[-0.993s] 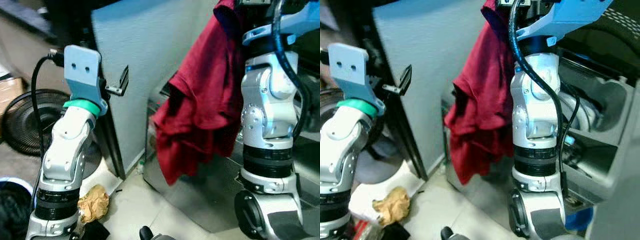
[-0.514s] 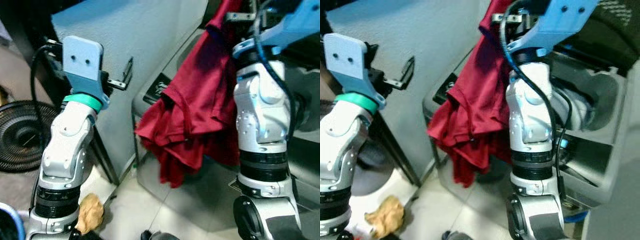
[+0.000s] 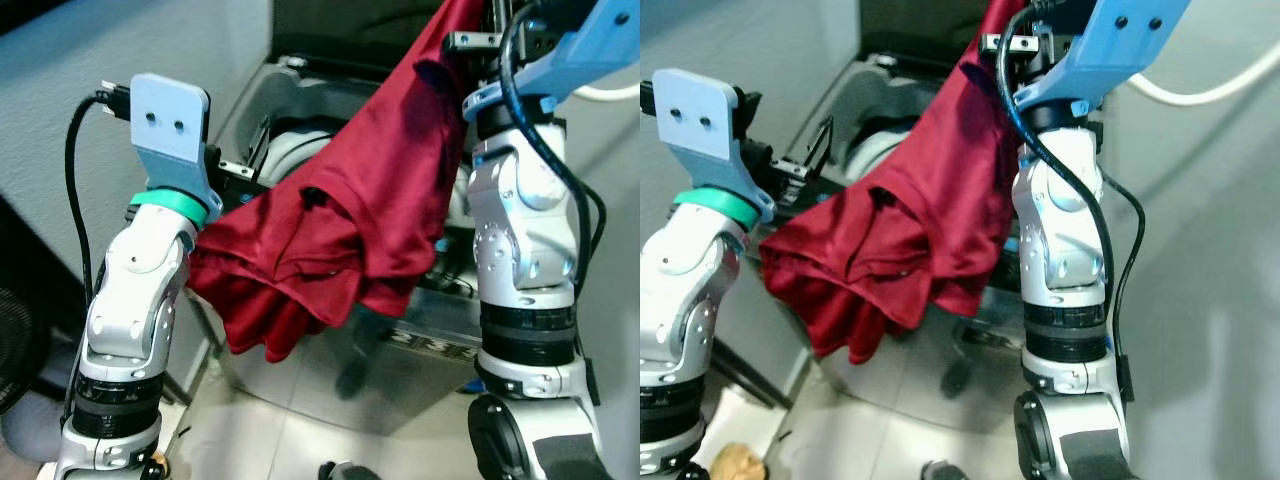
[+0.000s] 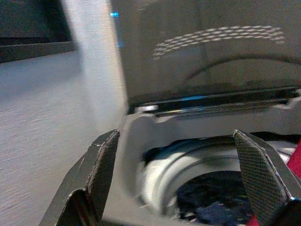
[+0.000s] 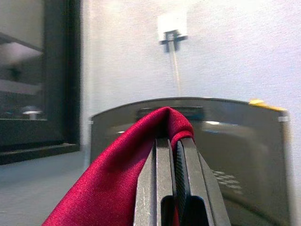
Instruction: Clothes washing
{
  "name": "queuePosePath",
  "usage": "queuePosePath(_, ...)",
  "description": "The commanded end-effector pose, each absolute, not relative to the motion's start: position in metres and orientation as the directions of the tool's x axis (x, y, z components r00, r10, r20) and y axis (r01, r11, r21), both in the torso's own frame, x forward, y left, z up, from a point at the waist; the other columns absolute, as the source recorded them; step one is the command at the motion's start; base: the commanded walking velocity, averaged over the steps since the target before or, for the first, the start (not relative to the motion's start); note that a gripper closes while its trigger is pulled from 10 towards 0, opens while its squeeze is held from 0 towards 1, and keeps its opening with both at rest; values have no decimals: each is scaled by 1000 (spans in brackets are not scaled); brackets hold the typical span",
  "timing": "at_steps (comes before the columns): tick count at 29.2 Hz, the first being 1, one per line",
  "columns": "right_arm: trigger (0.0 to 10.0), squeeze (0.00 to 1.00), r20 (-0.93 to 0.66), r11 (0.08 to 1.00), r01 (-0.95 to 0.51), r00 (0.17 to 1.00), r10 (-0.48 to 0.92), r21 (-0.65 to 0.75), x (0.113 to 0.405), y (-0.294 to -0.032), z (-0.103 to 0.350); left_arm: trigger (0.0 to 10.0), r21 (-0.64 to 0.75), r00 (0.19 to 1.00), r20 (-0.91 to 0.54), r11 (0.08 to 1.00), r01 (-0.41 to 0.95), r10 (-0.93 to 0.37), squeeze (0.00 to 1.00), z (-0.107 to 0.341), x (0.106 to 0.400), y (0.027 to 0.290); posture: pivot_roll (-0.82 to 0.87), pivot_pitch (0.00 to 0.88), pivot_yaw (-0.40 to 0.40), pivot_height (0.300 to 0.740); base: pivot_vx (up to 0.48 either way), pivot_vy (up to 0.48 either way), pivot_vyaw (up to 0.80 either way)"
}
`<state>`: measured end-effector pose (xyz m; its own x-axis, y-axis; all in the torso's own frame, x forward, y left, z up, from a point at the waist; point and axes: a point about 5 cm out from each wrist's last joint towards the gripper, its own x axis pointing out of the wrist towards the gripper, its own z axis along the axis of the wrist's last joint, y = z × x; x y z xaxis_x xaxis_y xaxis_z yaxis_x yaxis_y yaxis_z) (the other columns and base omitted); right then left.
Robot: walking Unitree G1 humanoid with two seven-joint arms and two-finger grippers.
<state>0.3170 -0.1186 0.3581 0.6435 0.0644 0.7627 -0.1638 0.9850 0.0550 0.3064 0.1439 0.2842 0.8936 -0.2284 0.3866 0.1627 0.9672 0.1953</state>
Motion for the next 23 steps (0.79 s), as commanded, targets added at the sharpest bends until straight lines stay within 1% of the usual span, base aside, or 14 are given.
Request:
queuePosePath(1, 10000, 0, 780, 985, -166, 623, 62, 54, 313, -118, 363, 10000, 194, 898, 379, 968, 161, -225, 0, 283, 305, 145, 69, 51, 11, 740, 0, 0, -800)
queuePosePath(13, 10000, 0, 783, 983, -176, 618, 69, 53, 312, -117, 364, 10000, 186, 899, 377, 969, 160, -221, 0, 283, 305, 145, 69, 48, 9, 740, 0, 0, -800)
queuePosePath(23, 10000, 0, 768, 984, -165, 639, 53, 69, 317, -118, 362, 10000, 185, 900, 377, 970, 160, -220, 0, 282, 306, 145, 69, 39, 8, 740, 0, 0, -800)
